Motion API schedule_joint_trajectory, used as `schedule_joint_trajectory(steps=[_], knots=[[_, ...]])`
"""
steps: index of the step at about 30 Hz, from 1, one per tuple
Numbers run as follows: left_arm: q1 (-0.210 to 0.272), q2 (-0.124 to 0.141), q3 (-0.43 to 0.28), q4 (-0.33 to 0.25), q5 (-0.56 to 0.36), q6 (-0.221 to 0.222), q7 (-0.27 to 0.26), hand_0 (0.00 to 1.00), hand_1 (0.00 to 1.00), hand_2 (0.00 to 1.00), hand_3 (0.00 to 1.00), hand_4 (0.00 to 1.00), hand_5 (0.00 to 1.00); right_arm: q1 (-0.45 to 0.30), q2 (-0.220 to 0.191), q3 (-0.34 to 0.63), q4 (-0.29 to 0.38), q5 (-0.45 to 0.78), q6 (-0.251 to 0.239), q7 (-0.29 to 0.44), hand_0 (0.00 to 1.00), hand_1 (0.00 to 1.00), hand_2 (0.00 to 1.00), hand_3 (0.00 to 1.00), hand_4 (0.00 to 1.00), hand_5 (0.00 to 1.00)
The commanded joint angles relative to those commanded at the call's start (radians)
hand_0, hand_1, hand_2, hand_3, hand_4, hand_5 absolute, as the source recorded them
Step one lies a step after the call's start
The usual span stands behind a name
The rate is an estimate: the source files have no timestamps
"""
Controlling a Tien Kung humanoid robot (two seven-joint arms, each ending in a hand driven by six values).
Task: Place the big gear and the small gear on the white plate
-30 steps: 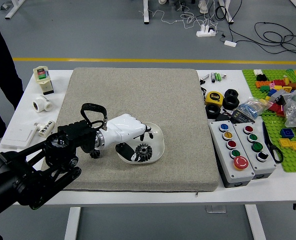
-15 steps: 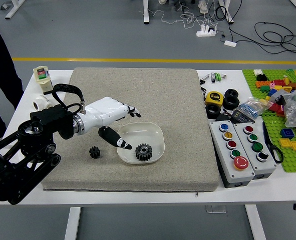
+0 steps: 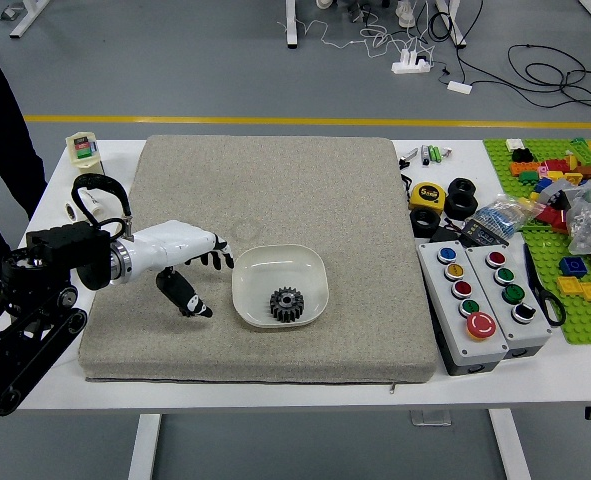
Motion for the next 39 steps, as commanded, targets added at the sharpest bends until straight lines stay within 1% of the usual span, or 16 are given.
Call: schedule_joint_trajectory(steps=[2,3,8,9,12,14,15,17,19,20,25,26,29,32,33,39], knots=[[0.002,0.000,0.000,0.001,0.000,-0.001,0.000,0.452,0.605,0.614,0.667,0.925,0.154,0.000,0.000,0.000,0.000,0.000,0.000,0.000,0.675,0.685,0.762,0.580,0.781,0.619],[0.002,0.000,0.000,0.001,0.000,-0.002,0.000,0.419,0.501,0.530,0.611,0.725,0.032,0.000,0.000,0.000,0.000,0.000,0.000,0.000,0.675,0.685,0.761,0.580,0.781,0.620],[0.015,-0.004,0.002,0.024,0.000,0.003,0.002,0.419,0.501,0.530,0.611,0.725,0.032,0.000,0.000,-0.001,0.000,0.000,0.000,0.000,0.675,0.685,0.761,0.580,0.781,0.620],[0.015,-0.004,0.000,0.028,0.000,-0.001,0.003,0.378,0.455,0.498,0.567,0.494,0.002,0.000,0.000,0.000,0.000,0.001,0.000,0.000,0.675,0.685,0.761,0.580,0.781,0.618],[0.018,-0.003,-0.005,0.035,0.000,-0.023,0.007,0.378,0.455,0.498,0.567,0.494,0.002,0.000,0.000,-0.001,0.000,0.002,0.000,0.000,0.675,0.685,0.761,0.580,0.781,0.618],[0.020,-0.003,-0.006,0.040,0.000,-0.029,0.007,0.378,0.455,0.498,0.567,0.494,0.002,0.001,0.000,-0.001,0.000,0.002,0.000,0.000,0.675,0.685,0.761,0.580,0.781,0.618],[0.021,-0.003,-0.007,0.042,0.000,-0.030,0.007,0.368,0.443,0.481,0.544,0.353,0.002,0.001,0.000,0.000,0.000,0.001,0.000,0.000,0.675,0.685,0.761,0.580,0.780,0.618],[0.023,-0.003,-0.008,0.045,0.000,-0.033,0.008,0.368,0.443,0.481,0.544,0.353,0.002,0.001,0.000,0.000,0.000,0.000,0.000,-0.001,0.675,0.685,0.761,0.580,0.780,0.618],[0.026,-0.001,-0.009,0.045,0.000,-0.047,0.010,0.368,0.443,0.481,0.544,0.353,0.002,0.001,0.000,0.001,0.000,-0.001,0.000,-0.001,0.675,0.685,0.761,0.580,0.780,0.618],[0.027,0.000,-0.010,0.045,0.000,-0.052,0.010,0.299,0.378,0.423,0.506,0.190,0.002,0.001,0.000,0.001,0.000,-0.001,0.000,-0.001,0.675,0.685,0.761,0.579,0.780,0.617],[0.031,0.002,-0.012,0.042,0.000,-0.067,0.012,0.299,0.378,0.423,0.506,0.190,0.002,0.001,0.001,0.000,0.000,0.002,0.000,-0.001,0.675,0.685,0.761,0.579,0.780,0.617],[0.031,0.002,-0.013,0.042,0.000,-0.068,0.012,0.293,0.339,0.386,0.485,0.199,0.002,0.001,0.001,0.000,0.000,0.002,0.000,-0.001,0.675,0.684,0.761,0.579,0.779,0.616],[0.030,0.002,-0.013,0.038,0.000,-0.068,0.012,0.293,0.339,0.386,0.485,0.199,0.002,0.001,0.001,-0.001,0.000,0.002,-0.001,-0.001,0.675,0.684,0.761,0.579,0.779,0.616],[0.029,0.001,-0.013,0.036,0.000,-0.064,0.011,0.293,0.339,0.386,0.485,0.199,0.002,-0.001,0.001,-0.002,0.000,0.003,-0.001,-0.001,0.675,0.684,0.761,0.579,0.779,0.616],[0.029,0.000,-0.013,0.036,0.000,-0.063,0.011,0.280,0.315,0.368,0.479,0.204,0.002,-0.001,0.001,-0.002,0.000,0.003,-0.001,-0.001,0.675,0.684,0.761,0.578,0.779,0.616],[0.025,0.000,-0.014,0.038,0.000,-0.047,0.010,0.282,0.314,0.366,0.472,0.191,0.002,-0.003,0.002,-0.005,0.000,0.007,-0.001,-0.001,0.675,0.684,0.761,0.578,0.778,0.615]])
